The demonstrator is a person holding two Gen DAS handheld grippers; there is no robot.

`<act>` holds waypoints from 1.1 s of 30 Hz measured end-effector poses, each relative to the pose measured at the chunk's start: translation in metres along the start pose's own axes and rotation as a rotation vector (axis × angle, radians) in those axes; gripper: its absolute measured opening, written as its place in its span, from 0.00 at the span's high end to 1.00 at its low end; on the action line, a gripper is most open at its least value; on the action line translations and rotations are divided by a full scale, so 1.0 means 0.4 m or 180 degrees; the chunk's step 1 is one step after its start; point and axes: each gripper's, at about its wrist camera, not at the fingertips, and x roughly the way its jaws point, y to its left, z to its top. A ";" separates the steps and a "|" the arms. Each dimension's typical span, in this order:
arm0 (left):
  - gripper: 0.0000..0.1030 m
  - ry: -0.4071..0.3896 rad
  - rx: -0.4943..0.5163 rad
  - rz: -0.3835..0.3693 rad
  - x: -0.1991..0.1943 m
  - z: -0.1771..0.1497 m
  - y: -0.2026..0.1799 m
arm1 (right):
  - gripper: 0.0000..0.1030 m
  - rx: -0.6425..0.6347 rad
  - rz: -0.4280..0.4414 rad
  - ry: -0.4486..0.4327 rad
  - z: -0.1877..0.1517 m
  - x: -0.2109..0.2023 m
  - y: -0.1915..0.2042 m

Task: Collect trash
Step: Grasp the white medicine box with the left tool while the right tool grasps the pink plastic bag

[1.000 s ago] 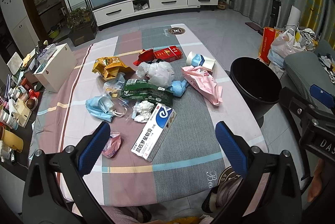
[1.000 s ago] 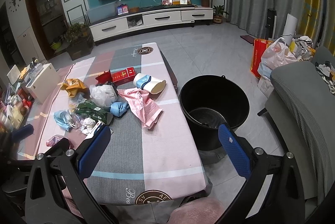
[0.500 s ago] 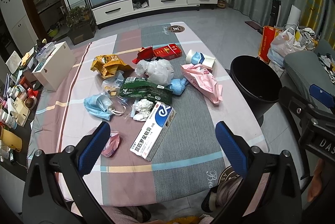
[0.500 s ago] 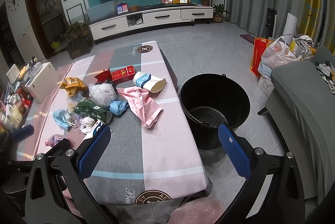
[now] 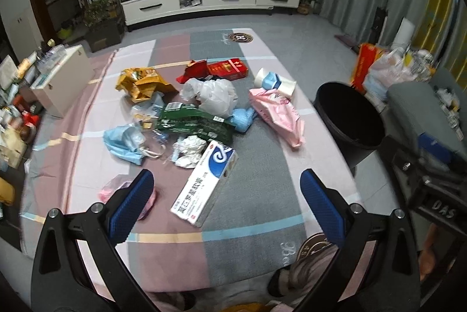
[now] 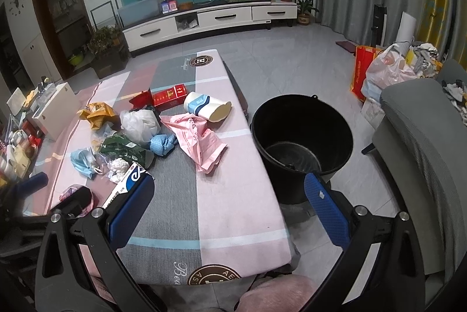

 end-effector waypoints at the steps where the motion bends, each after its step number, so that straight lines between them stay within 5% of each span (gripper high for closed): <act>1: 0.03 -0.0051 -0.0081 -0.0116 0.003 0.001 0.024 | 0.03 0.0024 0.0101 0.0027 -0.005 0.011 -0.004; 4: 0.03 -0.0155 -0.0416 -0.0333 0.027 0.001 0.115 | 0.03 0.0129 0.0432 0.0177 -0.030 0.067 -0.018; 7: 0.03 -0.0111 -0.0559 -0.0294 0.077 -0.007 0.186 | 0.03 0.0179 0.0636 0.0317 -0.058 0.133 -0.018; 16: 0.03 0.0229 0.0270 -0.0583 0.247 -0.113 0.112 | 0.03 -0.0293 0.0646 0.0236 -0.076 0.284 0.038; 19: 0.18 0.0328 0.0574 -0.0433 0.307 -0.128 0.066 | 0.03 -0.0395 0.0643 0.0180 -0.038 0.326 0.049; 25: 0.47 0.0273 0.0509 -0.0352 0.346 -0.132 0.087 | 0.05 -0.0701 0.0504 0.0117 0.002 0.416 0.091; 28: 0.53 0.0225 0.0560 -0.0351 0.340 -0.133 0.092 | 0.25 -0.0752 0.0487 0.0248 -0.004 0.462 0.104; 33: 0.65 0.0143 0.0713 -0.0152 0.343 -0.147 0.081 | 0.77 -0.0721 0.0495 0.0258 -0.003 0.466 0.103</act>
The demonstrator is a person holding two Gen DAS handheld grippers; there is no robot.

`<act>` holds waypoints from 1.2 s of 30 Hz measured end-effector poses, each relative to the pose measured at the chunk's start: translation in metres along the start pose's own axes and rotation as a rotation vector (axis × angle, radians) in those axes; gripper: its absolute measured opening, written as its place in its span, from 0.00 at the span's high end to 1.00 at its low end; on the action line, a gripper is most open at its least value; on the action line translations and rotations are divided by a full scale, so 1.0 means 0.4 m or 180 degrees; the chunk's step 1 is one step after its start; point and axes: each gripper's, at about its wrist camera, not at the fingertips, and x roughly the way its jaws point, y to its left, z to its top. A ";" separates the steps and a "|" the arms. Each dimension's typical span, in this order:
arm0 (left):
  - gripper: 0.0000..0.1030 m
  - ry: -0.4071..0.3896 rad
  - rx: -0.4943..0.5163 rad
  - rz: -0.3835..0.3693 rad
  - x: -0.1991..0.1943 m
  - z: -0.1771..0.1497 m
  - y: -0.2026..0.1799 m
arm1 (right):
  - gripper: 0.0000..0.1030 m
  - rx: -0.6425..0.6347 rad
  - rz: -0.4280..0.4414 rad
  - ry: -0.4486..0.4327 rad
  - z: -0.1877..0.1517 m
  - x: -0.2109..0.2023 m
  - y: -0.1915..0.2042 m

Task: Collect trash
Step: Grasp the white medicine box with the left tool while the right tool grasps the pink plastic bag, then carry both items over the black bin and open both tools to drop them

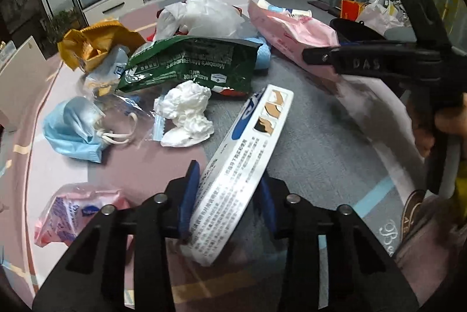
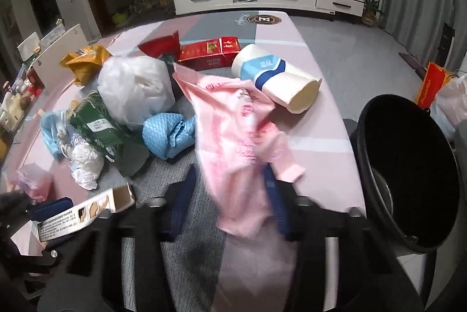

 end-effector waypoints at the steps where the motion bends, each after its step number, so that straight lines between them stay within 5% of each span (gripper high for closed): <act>1: 0.67 -0.0024 -0.0043 -0.0023 -0.005 0.003 0.002 | 0.81 0.0031 0.0007 -0.0022 -0.001 -0.010 -0.002; 3: 0.79 -0.0078 -0.0110 -0.0085 -0.022 0.004 0.008 | 0.88 0.0087 0.0092 -0.0074 -0.005 -0.032 -0.008; 8: 0.79 -0.0348 -0.0182 -0.0298 -0.092 0.005 0.001 | 0.89 0.0163 0.0366 -0.0285 -0.036 -0.131 -0.028; 11: 0.79 -0.0456 -0.0280 -0.0646 -0.118 0.017 -0.003 | 0.89 0.0342 0.0456 -0.0468 -0.055 -0.184 -0.076; 14: 0.79 -0.0531 -0.0378 -0.0937 -0.133 0.049 -0.021 | 0.89 0.0718 0.0324 -0.0677 -0.057 -0.220 -0.163; 21: 0.79 -0.0725 -0.0281 -0.1176 -0.131 0.216 -0.178 | 0.89 0.1620 -0.0219 -0.0843 -0.097 -0.249 -0.361; 31: 0.77 -0.0343 -0.0289 -0.1537 0.095 0.443 -0.421 | 0.86 0.2316 -0.0252 -0.0776 -0.129 -0.218 -0.501; 35: 0.36 -0.0264 -0.0372 -0.1535 0.166 0.469 -0.442 | 0.51 0.2565 -0.0227 -0.0671 -0.145 -0.196 -0.539; 36: 0.34 -0.0263 -0.0381 -0.1554 0.168 0.467 -0.442 | 0.44 0.2634 -0.0212 -0.0679 -0.150 -0.196 -0.546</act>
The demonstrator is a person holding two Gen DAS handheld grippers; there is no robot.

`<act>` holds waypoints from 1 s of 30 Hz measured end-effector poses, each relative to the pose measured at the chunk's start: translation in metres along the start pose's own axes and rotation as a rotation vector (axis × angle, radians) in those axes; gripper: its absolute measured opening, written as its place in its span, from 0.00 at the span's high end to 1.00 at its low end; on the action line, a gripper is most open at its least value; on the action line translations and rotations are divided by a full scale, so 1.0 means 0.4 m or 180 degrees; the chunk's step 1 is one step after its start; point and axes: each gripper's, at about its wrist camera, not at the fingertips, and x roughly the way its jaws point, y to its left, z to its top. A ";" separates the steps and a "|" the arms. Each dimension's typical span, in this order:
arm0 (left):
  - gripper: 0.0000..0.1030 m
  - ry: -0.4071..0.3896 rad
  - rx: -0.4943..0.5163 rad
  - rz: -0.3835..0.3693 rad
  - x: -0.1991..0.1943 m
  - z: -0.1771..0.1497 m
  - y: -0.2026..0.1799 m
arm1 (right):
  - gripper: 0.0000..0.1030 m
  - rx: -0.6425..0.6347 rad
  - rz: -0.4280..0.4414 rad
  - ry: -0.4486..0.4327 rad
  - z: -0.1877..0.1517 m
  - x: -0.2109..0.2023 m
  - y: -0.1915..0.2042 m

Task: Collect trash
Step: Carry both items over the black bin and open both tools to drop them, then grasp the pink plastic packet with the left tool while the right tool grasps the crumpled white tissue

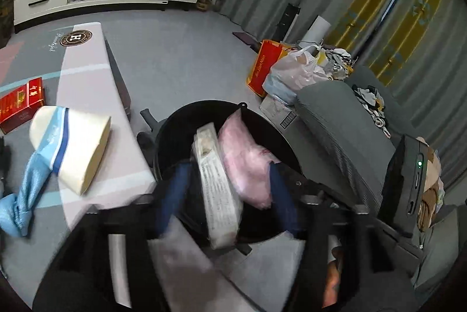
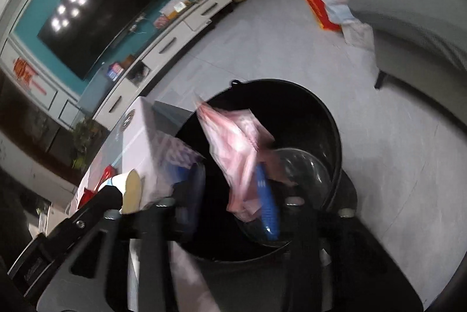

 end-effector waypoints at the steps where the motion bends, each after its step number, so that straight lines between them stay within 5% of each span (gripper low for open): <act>1: 0.33 -0.0006 -0.0009 -0.0003 0.004 -0.002 0.002 | 0.43 0.0042 0.0002 -0.0006 -0.001 -0.002 -0.005; 8: 0.08 -0.0106 0.0107 0.0107 -0.081 -0.065 0.034 | 0.39 -0.0052 0.0095 0.0012 0.001 -0.006 0.021; 18: 0.03 -0.0402 0.0195 0.0826 -0.354 -0.180 0.223 | 0.34 -0.0806 0.0451 0.0288 -0.106 0.016 0.234; 22: 0.03 -0.0696 -0.0192 0.1359 -0.520 -0.251 0.364 | 0.34 -0.1317 0.0714 0.0524 -0.207 0.012 0.350; 24: 0.03 -0.0650 -0.0509 0.1587 -0.571 -0.276 0.431 | 0.34 -0.1553 0.0864 0.0675 -0.268 0.015 0.409; 30: 0.03 -0.0514 -0.1050 0.1638 -0.666 -0.332 0.563 | 0.34 -0.2228 0.1165 0.1035 -0.456 0.043 0.569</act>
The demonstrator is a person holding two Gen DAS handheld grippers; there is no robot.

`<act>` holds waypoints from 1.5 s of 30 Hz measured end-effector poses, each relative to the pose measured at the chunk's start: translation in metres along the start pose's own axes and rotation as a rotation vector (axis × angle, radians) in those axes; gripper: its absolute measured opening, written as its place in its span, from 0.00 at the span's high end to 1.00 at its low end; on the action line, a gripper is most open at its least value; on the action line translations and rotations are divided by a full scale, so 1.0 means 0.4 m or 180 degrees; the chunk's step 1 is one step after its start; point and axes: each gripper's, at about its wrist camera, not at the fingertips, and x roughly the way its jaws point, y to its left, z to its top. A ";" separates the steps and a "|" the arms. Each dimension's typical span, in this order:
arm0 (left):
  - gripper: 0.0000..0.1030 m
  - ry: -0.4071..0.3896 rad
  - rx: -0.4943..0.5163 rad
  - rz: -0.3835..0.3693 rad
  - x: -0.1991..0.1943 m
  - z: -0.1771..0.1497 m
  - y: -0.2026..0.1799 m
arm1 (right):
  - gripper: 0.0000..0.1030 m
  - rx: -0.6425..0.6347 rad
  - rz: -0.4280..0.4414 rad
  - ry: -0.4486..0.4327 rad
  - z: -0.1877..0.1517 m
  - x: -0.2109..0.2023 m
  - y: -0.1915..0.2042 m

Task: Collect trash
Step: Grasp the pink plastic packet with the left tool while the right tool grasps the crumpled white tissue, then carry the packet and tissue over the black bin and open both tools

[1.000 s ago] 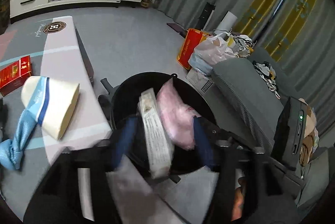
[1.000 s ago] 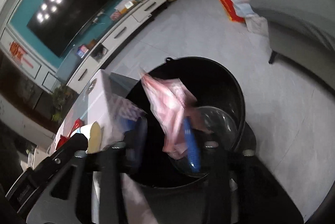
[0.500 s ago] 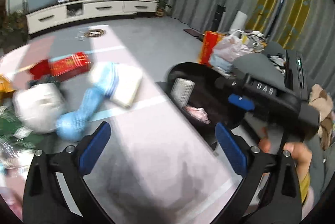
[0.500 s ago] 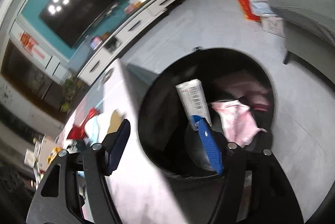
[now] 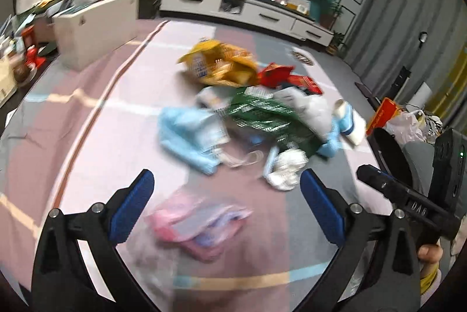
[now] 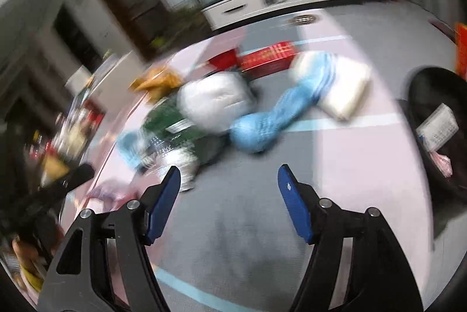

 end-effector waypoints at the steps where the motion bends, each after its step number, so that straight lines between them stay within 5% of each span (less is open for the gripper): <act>1: 0.03 0.0030 -0.0012 -0.0006 0.002 -0.004 0.014 | 0.34 -0.0042 0.0041 0.0057 -0.003 0.022 0.026; 14: 0.04 0.0413 0.0028 -0.0073 0.069 -0.076 0.048 | 0.35 -0.0042 -0.0054 0.0232 -0.006 0.172 0.108; 25: 0.37 0.0424 -0.0026 -0.0027 0.074 -0.085 0.061 | 0.74 -0.0193 -0.0353 0.0263 -0.004 0.205 0.104; 29: 0.48 0.0319 0.0033 -0.0112 0.050 -0.077 0.043 | 0.78 -0.0250 -0.0344 0.0247 -0.011 0.175 0.099; 40: 0.49 0.0073 0.0120 -0.0377 -0.008 -0.060 -0.035 | 0.78 -0.0451 -0.0210 -0.0124 -0.018 0.000 0.079; 45: 0.49 -0.0032 0.0247 -0.0445 -0.029 -0.051 -0.091 | 0.78 -0.0191 -0.0292 -0.0323 -0.001 -0.067 0.005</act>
